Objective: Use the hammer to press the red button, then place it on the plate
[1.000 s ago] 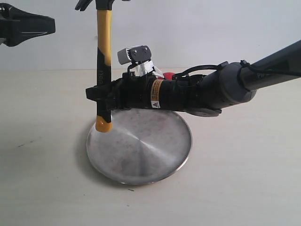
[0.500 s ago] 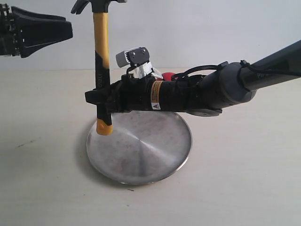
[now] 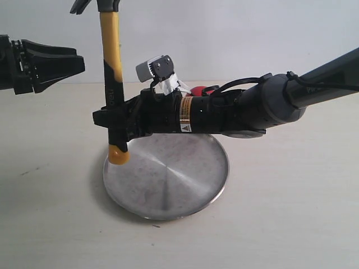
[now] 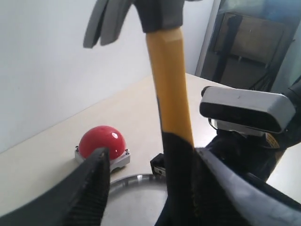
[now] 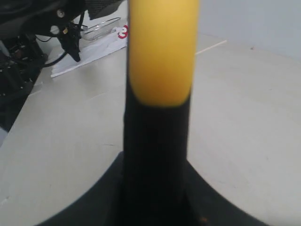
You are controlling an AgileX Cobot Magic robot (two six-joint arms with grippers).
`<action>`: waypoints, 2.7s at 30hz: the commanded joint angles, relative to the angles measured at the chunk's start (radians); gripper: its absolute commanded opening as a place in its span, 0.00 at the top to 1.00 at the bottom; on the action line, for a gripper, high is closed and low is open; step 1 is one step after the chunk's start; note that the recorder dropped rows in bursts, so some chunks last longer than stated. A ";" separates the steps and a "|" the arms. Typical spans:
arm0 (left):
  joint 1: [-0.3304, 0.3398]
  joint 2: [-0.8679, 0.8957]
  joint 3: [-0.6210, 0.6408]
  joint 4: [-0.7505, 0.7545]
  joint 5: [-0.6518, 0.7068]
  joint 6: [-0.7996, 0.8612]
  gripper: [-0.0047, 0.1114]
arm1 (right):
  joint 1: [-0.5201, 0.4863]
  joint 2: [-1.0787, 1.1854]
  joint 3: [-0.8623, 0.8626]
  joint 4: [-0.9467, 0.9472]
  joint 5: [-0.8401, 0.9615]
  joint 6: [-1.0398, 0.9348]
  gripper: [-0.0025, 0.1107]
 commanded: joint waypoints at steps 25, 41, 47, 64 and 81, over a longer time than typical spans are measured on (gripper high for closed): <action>-0.068 0.004 -0.012 0.076 0.016 0.008 0.50 | -0.005 -0.025 -0.006 -0.057 -0.180 -0.001 0.98; -0.149 0.006 -0.012 0.098 0.016 0.008 0.50 | -0.005 -0.025 -0.006 -0.067 -0.270 -0.001 0.98; -0.193 0.006 -0.012 0.083 0.016 0.008 0.50 | -0.005 -0.025 -0.006 -0.067 -0.288 -0.001 0.98; -0.198 0.007 -0.012 0.069 0.016 0.005 0.51 | -0.005 -0.025 -0.006 -0.078 -0.288 -0.001 0.98; -0.198 0.007 -0.012 0.051 0.016 0.007 0.96 | -0.005 -0.025 -0.006 -0.059 -0.288 -0.013 0.96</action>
